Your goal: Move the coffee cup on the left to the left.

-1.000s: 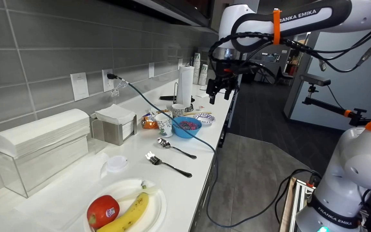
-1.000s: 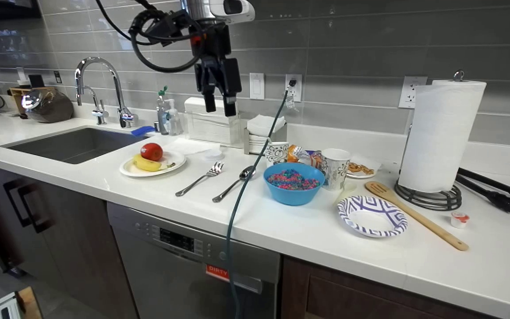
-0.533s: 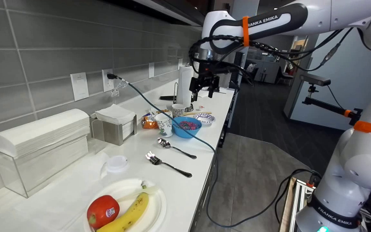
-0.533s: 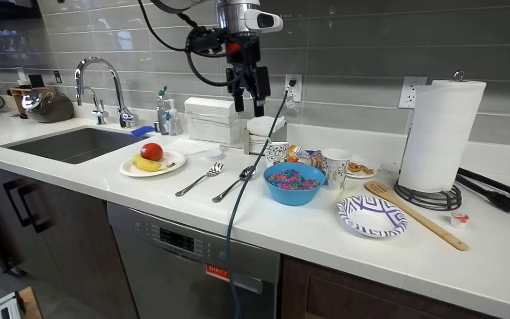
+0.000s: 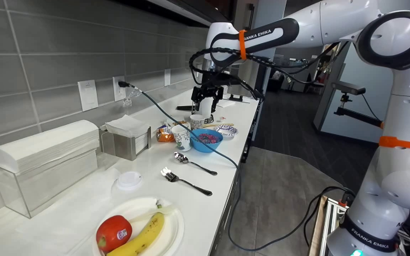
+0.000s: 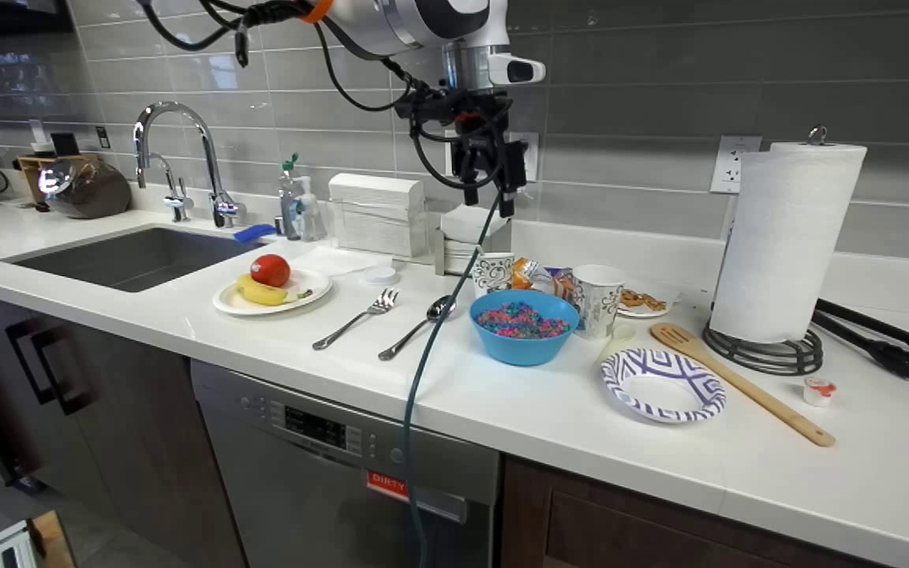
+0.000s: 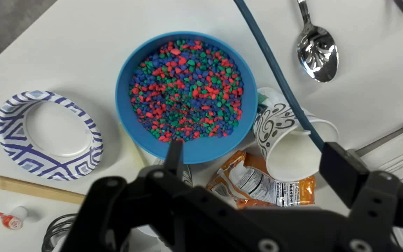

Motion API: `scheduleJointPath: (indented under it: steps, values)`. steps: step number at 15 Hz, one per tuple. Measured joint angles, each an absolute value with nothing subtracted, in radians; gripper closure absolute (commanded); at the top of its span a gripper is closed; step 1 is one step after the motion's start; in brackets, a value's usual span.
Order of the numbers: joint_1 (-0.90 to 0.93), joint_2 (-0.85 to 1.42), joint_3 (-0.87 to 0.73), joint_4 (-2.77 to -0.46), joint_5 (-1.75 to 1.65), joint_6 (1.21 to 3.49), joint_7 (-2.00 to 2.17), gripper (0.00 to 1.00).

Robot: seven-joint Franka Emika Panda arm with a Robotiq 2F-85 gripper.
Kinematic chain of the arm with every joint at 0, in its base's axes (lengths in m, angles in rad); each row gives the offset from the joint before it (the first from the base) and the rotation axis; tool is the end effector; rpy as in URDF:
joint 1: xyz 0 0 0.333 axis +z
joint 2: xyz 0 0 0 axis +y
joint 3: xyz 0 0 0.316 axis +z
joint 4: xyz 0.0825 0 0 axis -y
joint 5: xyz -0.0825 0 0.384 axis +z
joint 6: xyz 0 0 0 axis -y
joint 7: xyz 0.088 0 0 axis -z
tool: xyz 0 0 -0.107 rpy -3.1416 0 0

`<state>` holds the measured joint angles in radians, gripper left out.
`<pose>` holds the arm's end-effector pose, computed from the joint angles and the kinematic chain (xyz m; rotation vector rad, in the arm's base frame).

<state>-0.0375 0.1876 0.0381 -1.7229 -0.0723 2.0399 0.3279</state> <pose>0.6306 -0.0051 0.4833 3.0620 -0.4627 0.2133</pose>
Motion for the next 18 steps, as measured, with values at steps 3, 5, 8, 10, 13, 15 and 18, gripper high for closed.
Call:
scheduleJointPath:
  steps: [3, 5, 8, 10, 13, 15, 18]
  values:
    - [-0.037, 0.229, 0.037, -1.684, -0.069, 2.040, 0.328, 0.00]
    - [-0.037, 0.231, 0.037, -1.678, -0.069, 2.040, 0.328, 0.00]
    - [-0.036, 0.231, 0.037, -1.676, -0.068, 2.040, 0.328, 0.00]
    - [-0.033, 0.231, 0.029, -1.674, -0.060, 2.040, 0.340, 0.00]
    - [-0.034, 0.248, 0.001, -1.647, -0.007, 2.040, 0.390, 0.00]
    - [-0.034, 0.276, -0.014, -1.616, 0.014, 2.040, 0.417, 0.00]
    - [-0.034, 0.333, -0.024, -1.567, 0.032, 2.039, 0.445, 0.00]
